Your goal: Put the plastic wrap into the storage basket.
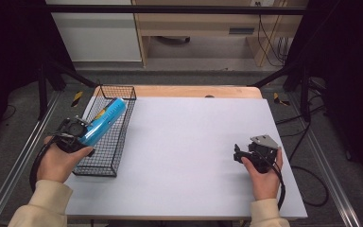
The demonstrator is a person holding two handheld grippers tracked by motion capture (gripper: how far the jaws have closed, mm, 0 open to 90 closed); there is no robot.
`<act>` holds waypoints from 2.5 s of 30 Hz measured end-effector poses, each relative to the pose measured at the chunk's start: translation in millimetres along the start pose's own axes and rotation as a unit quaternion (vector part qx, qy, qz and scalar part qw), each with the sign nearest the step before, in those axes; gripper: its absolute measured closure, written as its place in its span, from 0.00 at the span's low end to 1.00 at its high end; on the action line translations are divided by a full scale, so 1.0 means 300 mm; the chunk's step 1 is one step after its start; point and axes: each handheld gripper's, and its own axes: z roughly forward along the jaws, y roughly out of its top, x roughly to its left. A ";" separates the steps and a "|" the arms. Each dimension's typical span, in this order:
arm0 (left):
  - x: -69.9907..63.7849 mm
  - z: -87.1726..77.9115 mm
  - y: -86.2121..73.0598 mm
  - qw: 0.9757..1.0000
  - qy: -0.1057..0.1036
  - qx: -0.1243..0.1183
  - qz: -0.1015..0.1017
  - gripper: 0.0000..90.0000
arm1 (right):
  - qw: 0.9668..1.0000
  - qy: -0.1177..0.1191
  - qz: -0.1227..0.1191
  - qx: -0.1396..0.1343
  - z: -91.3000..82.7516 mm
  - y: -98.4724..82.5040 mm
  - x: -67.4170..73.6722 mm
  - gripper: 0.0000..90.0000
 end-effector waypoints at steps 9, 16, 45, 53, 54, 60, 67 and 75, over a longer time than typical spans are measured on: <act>0.012 0.052 0.022 1.000 -0.011 0.025 -0.014 0.35 | 1.000 0.001 -0.001 0.003 0.015 -0.001 -0.003 0.07; 0.014 0.075 0.025 0.999 -0.015 0.044 -0.017 0.35 | 1.000 0.006 -0.010 0.005 0.022 0.002 0.013 0.07; 0.001 0.112 0.081 0.999 -0.002 0.046 0.025 0.32 | 0.999 0.009 -0.041 0.022 0.043 -0.005 0.033 0.07; -0.025 -0.021 0.062 0.993 0.008 -0.107 0.043 0.16 | 0.999 0.007 -0.033 -0.003 0.016 0.004 0.035 0.07; -0.040 -0.041 0.061 0.990 0.001 -0.129 0.047 0.15 | 0.999 0.003 -0.033 -0.006 0.007 0.004 0.035 0.06; -0.147 -0.101 0.048 0.968 -0.053 -0.234 0.067 0.08 | 0.999 -0.007 -0.022 -0.033 -0.075 -0.017 0.027 0.06; -0.246 -0.072 0.016 0.943 -0.106 -0.306 0.077 0.06 | 0.998 -0.003 -0.025 -0.050 -0.154 -0.066 0.008 0.04; -0.379 -0.030 0.018 0.921 -0.145 -0.345 0.104 0.05 | 0.998 0.013 -0.019 -0.053 -0.189 -0.082 0.000 0.04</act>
